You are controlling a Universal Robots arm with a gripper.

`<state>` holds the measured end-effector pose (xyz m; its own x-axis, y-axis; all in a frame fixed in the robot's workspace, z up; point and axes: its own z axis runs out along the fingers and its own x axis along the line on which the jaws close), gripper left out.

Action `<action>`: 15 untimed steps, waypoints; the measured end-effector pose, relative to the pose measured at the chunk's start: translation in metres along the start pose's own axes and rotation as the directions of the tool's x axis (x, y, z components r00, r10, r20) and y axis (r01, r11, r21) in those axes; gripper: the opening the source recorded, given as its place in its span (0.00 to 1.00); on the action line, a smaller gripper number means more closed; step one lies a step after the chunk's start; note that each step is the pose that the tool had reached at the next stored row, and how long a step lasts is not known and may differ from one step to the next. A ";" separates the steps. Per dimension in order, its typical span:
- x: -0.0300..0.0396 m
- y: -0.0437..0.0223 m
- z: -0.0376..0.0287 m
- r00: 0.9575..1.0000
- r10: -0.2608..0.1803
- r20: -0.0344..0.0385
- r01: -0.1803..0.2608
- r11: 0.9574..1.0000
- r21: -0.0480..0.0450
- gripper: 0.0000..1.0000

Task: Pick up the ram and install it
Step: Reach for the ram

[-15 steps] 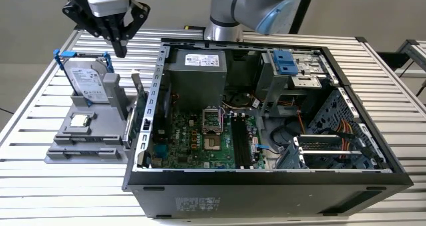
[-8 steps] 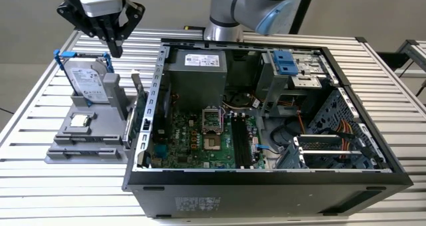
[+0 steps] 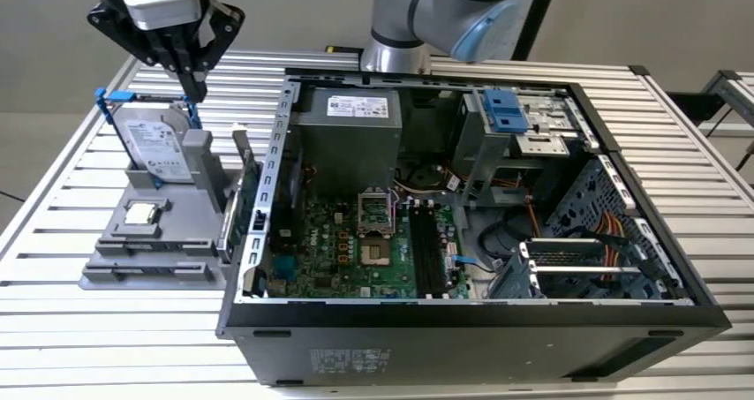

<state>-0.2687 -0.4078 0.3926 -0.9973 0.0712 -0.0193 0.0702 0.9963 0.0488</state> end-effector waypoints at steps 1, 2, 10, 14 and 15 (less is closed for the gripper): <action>0.0013 -0.0001 0.0000 1.000 0.000 0.000 0.000 1.000 0.000 0.00; 0.0026 -0.0003 -0.0001 1.000 0.000 0.000 0.000 1.000 0.000 0.00; 0.0131 -0.0014 -0.0003 1.000 0.000 0.000 0.000 1.000 0.000 0.00; 0.0185 -0.0020 -0.0004 1.000 0.000 0.000 0.000 1.000 0.000 0.00; 0.0199 -0.0022 -0.0005 1.000 0.000 0.000 0.000 1.000 0.000 0.00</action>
<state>-0.2887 -0.4086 0.3925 -0.9973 0.0711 -0.0190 0.0701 0.9963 0.0488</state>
